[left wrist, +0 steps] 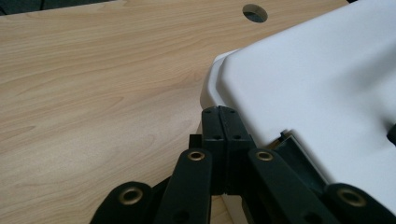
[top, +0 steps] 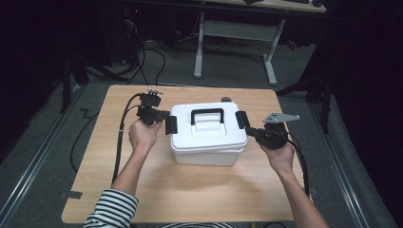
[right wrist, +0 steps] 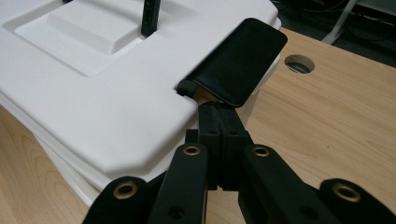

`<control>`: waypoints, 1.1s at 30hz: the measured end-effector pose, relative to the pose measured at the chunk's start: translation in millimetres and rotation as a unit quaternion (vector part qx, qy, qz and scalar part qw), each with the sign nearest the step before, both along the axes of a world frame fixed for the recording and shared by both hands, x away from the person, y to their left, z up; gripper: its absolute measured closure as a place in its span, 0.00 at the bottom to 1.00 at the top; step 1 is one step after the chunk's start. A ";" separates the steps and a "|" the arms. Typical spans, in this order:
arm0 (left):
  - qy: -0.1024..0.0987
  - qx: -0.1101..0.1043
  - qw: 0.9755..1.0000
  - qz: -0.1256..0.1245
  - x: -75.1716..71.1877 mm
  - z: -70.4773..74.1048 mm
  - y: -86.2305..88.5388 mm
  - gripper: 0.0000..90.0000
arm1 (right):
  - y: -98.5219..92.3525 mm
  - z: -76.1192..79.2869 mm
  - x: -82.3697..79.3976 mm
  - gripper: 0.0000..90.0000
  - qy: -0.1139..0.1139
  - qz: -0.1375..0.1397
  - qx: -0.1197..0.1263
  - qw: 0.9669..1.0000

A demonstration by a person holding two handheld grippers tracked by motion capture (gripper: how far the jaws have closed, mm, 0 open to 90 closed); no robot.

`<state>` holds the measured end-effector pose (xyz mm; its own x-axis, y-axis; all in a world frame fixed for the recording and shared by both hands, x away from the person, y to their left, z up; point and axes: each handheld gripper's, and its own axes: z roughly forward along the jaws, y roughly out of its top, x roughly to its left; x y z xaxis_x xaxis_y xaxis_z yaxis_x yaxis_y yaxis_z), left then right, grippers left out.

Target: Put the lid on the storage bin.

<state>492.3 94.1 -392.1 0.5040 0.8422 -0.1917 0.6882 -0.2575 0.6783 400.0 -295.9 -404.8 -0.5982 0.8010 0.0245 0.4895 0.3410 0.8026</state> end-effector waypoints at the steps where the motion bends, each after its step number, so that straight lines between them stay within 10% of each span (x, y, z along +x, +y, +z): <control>1: 0.001 -0.002 1.000 0.001 0.7 -0.4 -0.2 1.00 | 0.2 0.1 -0.4 1.00 -0.001 0.000 -0.001 1.000; 33: -0.019 0.024 1.000 -0.003 10.3 -3.3 -14.3 1.00 | 8.6 -3.4 -14.0 1.00 0.005 -0.002 -0.026 1.000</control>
<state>502.6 79.8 -395.3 0.5150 0.8470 -0.1320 0.6605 -0.2939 0.6909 385.9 -287.4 -408.2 -0.5956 0.8032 -0.0102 0.4990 0.3799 0.7789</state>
